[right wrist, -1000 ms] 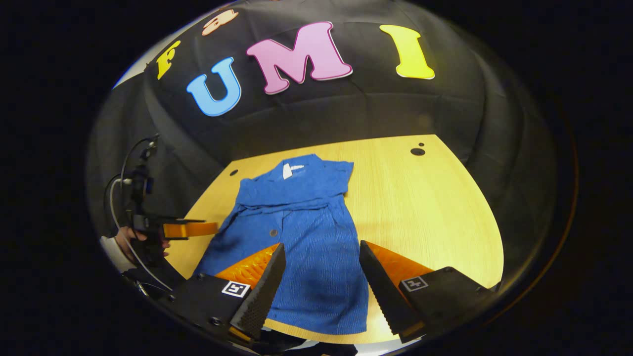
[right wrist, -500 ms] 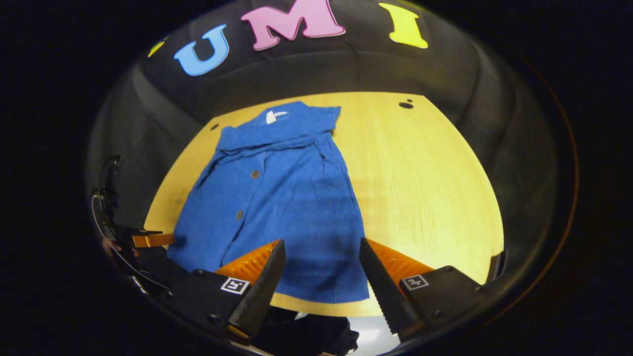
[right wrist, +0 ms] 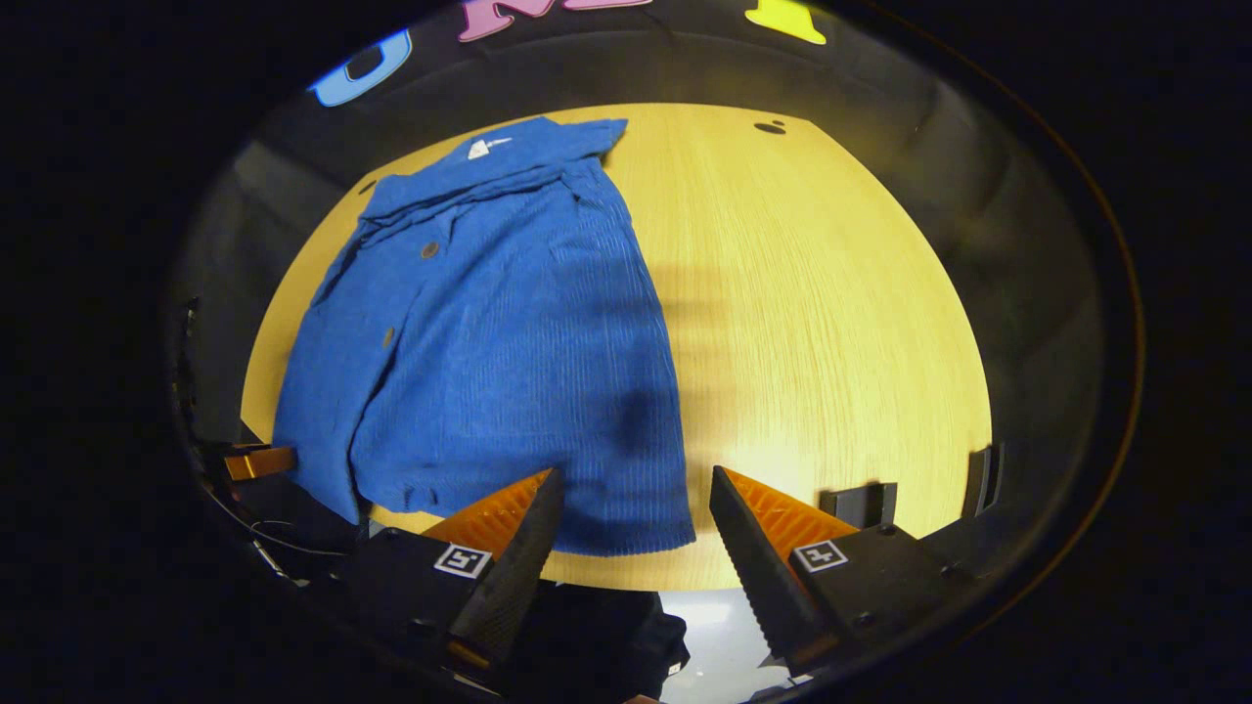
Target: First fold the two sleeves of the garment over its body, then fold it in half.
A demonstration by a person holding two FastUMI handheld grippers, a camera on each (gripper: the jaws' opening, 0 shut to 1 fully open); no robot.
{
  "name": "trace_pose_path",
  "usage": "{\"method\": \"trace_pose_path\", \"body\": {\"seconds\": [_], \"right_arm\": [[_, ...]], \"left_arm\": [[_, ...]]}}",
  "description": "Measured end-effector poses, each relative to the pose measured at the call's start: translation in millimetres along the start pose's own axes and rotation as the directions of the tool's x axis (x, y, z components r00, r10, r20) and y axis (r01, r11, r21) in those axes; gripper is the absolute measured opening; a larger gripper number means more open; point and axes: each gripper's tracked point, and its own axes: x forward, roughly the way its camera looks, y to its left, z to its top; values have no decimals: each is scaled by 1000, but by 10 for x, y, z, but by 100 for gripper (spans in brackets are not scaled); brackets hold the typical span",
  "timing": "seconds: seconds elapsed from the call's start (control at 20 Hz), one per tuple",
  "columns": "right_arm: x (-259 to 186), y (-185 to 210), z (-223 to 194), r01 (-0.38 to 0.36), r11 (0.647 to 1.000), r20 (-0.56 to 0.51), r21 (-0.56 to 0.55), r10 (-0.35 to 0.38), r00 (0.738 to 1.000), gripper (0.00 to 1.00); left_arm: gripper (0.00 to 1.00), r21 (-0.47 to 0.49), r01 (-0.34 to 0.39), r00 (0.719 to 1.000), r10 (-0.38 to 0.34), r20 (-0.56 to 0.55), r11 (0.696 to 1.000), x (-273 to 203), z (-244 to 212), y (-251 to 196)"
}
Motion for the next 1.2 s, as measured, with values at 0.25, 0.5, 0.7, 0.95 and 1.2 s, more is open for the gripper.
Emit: {"method": "trace_pose_path", "body": {"seconds": [0.25, 0.5, 0.7, 0.95, 1.2], "right_arm": [[129, -25, -172, 27, 1000, -87, 0, -27, 996, 96], [175, -10, -247, 43, 999, -136, -18, -45, 990, 96], [185, 129, -229, 17, 1000, -152, -5, -17, 988, 61], [202, 242, -196, 2, 999, -122, 43, 3, 993, 4], [28, 331, -6, -25, 995, -78, 98, 32, 996, 5]], "left_arm": [[85, 41, -35, 999, 36, -32, 999, 83, -77, 2], [85, 20, 3, 998, -2, -65, 1000, 112, -69, -27], [80, -70, 50, 994, -57, -97, 996, 192, -120, -39], [0, -62, 167, 982, -172, -74, 984, 97, -112, -196], [0, -31, 242, 970, -242, 3, 970, -157, 120, -240]]}}
